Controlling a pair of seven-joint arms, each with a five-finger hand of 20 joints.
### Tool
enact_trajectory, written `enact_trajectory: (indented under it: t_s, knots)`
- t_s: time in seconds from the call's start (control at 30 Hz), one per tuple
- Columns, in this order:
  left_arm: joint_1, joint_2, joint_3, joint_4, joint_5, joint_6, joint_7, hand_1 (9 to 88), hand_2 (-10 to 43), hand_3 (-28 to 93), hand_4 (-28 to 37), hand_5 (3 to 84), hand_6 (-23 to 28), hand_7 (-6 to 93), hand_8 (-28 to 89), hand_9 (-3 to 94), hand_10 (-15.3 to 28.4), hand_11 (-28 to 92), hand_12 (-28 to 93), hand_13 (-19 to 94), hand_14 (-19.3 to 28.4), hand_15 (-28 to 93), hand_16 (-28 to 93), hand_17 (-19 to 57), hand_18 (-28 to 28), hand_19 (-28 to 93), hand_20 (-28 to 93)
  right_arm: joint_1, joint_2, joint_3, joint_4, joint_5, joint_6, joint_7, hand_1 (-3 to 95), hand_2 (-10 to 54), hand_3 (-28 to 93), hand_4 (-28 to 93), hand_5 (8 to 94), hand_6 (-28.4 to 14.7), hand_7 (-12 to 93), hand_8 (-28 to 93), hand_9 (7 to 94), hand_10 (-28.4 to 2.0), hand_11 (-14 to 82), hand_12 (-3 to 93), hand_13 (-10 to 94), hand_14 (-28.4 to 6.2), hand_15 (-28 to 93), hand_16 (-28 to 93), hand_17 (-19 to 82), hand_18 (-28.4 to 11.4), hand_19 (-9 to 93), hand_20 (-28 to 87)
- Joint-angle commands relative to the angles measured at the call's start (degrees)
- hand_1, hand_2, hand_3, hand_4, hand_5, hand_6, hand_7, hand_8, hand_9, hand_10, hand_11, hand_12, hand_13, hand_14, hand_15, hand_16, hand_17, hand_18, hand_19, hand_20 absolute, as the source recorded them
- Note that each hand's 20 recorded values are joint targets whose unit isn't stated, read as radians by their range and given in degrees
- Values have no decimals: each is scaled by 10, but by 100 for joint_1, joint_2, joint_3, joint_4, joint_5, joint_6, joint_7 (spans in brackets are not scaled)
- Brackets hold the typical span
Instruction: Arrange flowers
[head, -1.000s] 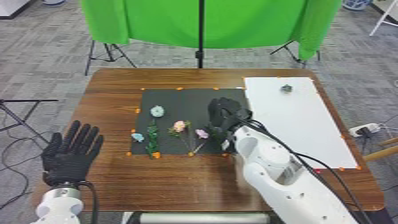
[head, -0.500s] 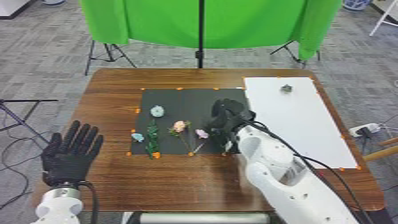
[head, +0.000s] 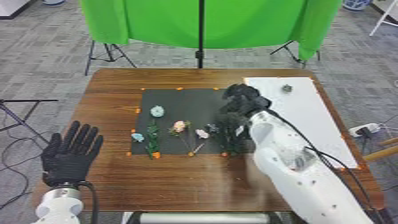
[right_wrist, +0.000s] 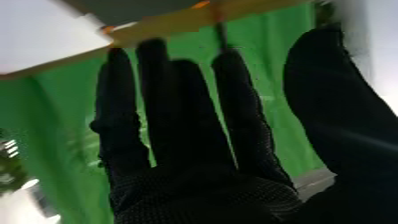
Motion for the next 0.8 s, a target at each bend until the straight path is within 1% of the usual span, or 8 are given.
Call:
enact_trajectory:
  t_s: [0.03,0.17,0.4,0.43,0.5,0.6,0.7,0.8]
  knots:
    - [13,-10,169,11,45,-67,31,259,182,768,-283,426,94,106,-101,391,157,218,100,316,167,416,-84,-69,143,393,152,1350,358,305,1531,-21,49,627,359,-95,812,-283,459,-45,121,-122,418,-164,73,123,387,-169,218,125,262,-243,615,210]
    - [-65,7,242,27,73,-104,12,259,183,768,-283,426,94,106,-101,391,157,218,100,316,167,415,-84,-68,144,395,153,1647,444,173,2128,-159,179,681,353,-95,825,-283,432,-44,126,-123,379,-159,77,117,332,-175,187,131,222,-241,585,185]
    - [-266,78,365,85,92,-138,-22,259,183,767,-283,426,94,106,-101,390,158,217,100,315,167,412,-84,-68,143,390,150,2087,425,-82,2911,-138,-450,721,379,-95,822,-283,410,-38,136,-129,362,-156,82,112,301,-176,197,151,201,-235,630,212]
    - [-293,88,387,101,92,-162,-31,258,183,767,-283,426,94,106,-100,390,158,217,100,315,167,413,-83,-68,143,390,150,2081,418,-68,2953,-171,-527,656,393,-95,816,-283,407,-37,139,-130,364,-152,86,113,311,-172,200,150,205,-235,634,214]
    - [-318,104,425,100,114,-117,-38,258,183,767,-283,426,94,106,-100,391,158,217,100,315,167,413,-83,-68,143,390,150,2050,394,-44,3018,-252,-684,574,421,-95,809,-283,409,-29,147,-134,381,-137,94,113,359,-156,216,150,226,-231,640,215]
    - [-356,123,462,121,144,-160,-73,258,184,767,-283,425,94,106,-100,391,157,218,100,315,167,412,-82,-68,143,389,149,1985,399,-19,3047,-169,-743,574,456,-95,792,-283,411,-25,151,-137,405,-126,103,115,418,-140,238,150,246,-227,641,213]
    - [-377,141,474,136,154,-171,-93,258,184,767,-283,426,94,106,-101,390,157,218,99,315,166,412,-83,-67,142,387,147,1882,427,-23,3054,-205,-595,472,481,-95,784,-283,419,-22,154,-138,420,-121,109,116,459,-128,251,148,272,-217,640,206]
    - [-332,128,465,117,146,-144,-88,258,184,768,-283,426,94,106,-101,390,157,218,99,315,166,410,-83,-67,142,386,146,1805,398,-7,3123,-256,-475,171,510,-95,751,-283,445,-12,170,-143,451,-114,122,120,499,-117,297,152,282,-214,662,213]
